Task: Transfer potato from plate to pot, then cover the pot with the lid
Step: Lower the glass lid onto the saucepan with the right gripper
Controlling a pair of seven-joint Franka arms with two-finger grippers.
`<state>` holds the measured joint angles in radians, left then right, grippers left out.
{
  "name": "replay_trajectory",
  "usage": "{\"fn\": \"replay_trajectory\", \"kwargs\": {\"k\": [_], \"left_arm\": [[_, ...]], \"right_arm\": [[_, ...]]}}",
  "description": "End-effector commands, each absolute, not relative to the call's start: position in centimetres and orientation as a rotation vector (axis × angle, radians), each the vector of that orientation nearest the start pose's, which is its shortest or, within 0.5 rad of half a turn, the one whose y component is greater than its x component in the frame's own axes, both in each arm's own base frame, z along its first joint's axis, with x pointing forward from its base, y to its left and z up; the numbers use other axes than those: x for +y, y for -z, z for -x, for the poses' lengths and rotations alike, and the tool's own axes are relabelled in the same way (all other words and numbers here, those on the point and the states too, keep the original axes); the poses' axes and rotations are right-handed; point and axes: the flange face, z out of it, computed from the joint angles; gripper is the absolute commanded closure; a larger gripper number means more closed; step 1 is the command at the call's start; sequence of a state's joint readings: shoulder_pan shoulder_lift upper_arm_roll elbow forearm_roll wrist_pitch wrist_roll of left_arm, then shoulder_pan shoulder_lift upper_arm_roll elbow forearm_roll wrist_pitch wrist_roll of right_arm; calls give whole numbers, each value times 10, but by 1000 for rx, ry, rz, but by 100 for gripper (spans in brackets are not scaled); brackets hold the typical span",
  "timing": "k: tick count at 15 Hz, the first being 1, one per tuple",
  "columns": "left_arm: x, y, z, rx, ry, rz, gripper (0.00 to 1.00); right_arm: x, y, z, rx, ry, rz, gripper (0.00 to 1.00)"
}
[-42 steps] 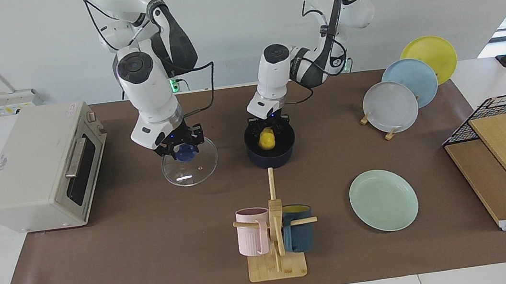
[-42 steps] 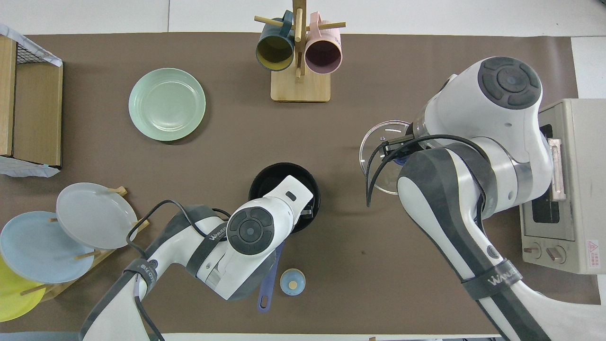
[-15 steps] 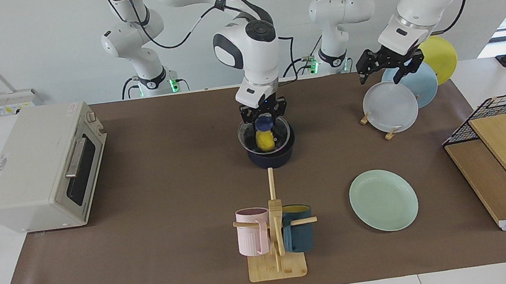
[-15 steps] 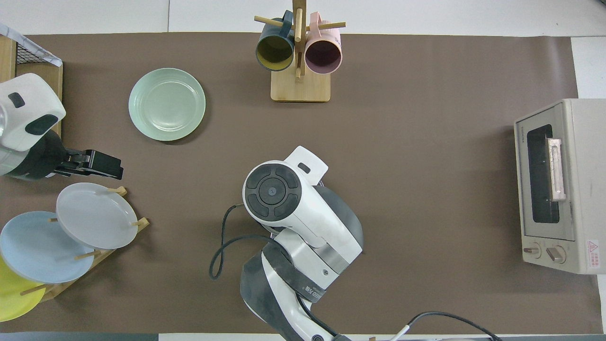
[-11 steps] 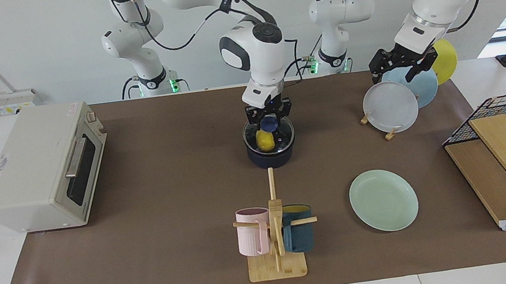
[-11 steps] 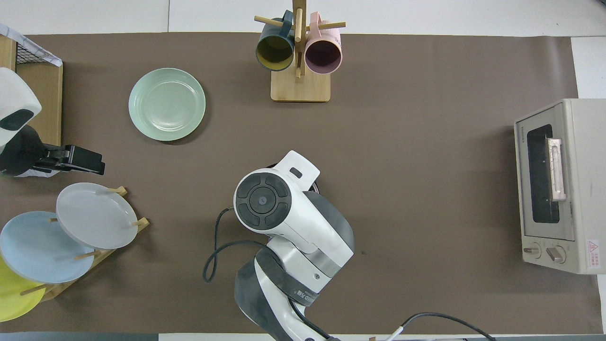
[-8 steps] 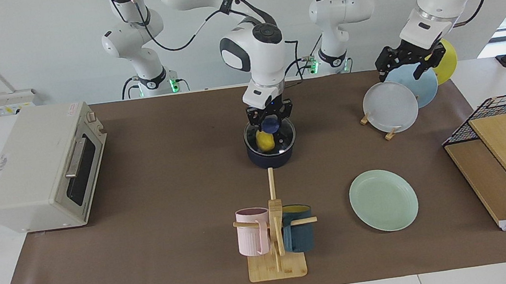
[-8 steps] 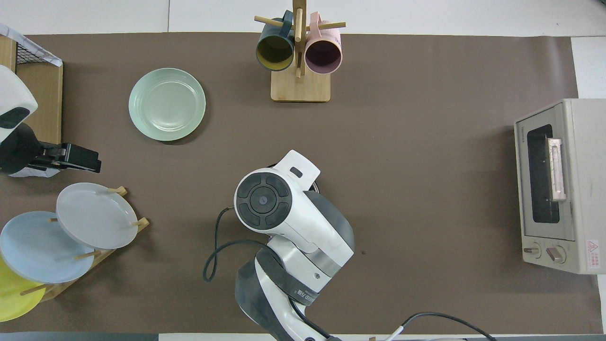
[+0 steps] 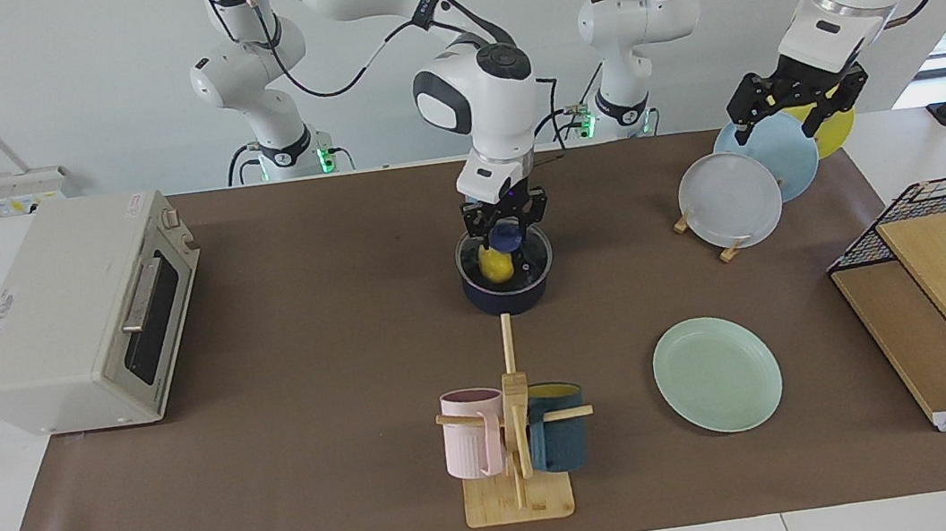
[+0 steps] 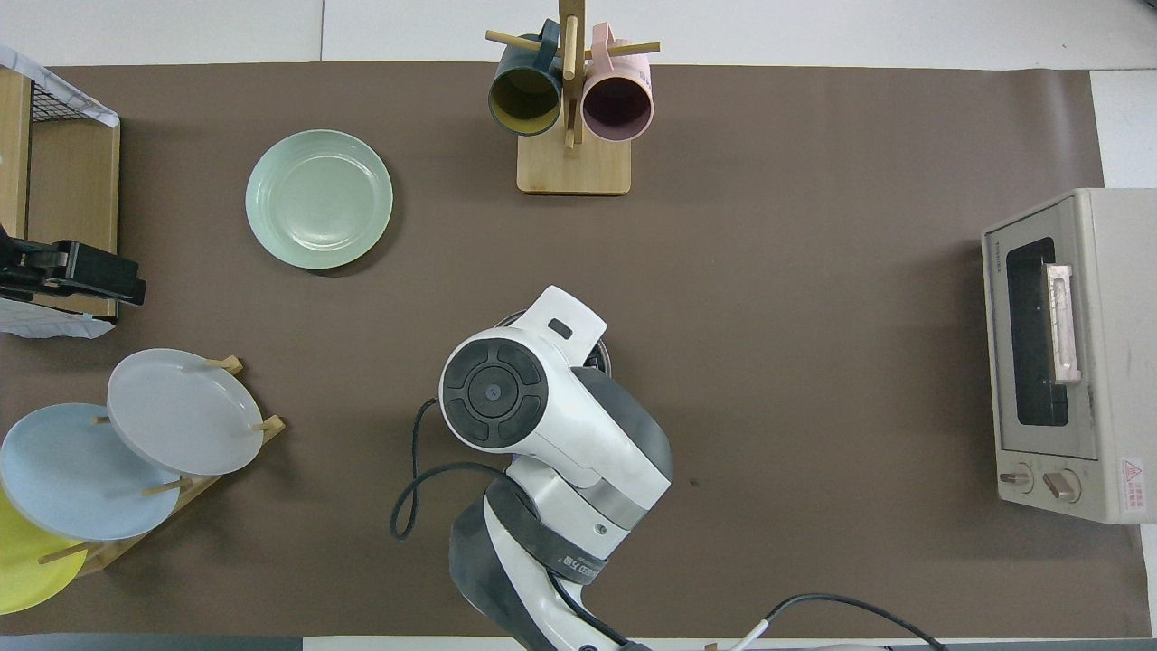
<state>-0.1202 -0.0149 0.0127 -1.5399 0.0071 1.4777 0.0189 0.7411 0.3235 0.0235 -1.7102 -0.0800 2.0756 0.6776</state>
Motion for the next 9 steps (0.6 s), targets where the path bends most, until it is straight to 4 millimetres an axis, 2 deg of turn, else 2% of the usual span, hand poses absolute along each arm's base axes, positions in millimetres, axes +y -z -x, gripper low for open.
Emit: {"fn": "replay_trajectory", "kwargs": {"k": [1,4,7,9], "left_arm": [[-51,-626,-525,204,-111,3108,0],[-46,-622,-526,152,-107,3118,0],[-47,-625,-534,94,-23,3128,0],[-48,-627,-536,91,-9,3135,0]], "right_arm": [[447,-398,-482,-175,170,3156,0],[436,-410,-492,-149,162,3171,0],[414,-446,-513,-83,126,3207,0],[381,-480,-531,-88,90,3217,0]]}}
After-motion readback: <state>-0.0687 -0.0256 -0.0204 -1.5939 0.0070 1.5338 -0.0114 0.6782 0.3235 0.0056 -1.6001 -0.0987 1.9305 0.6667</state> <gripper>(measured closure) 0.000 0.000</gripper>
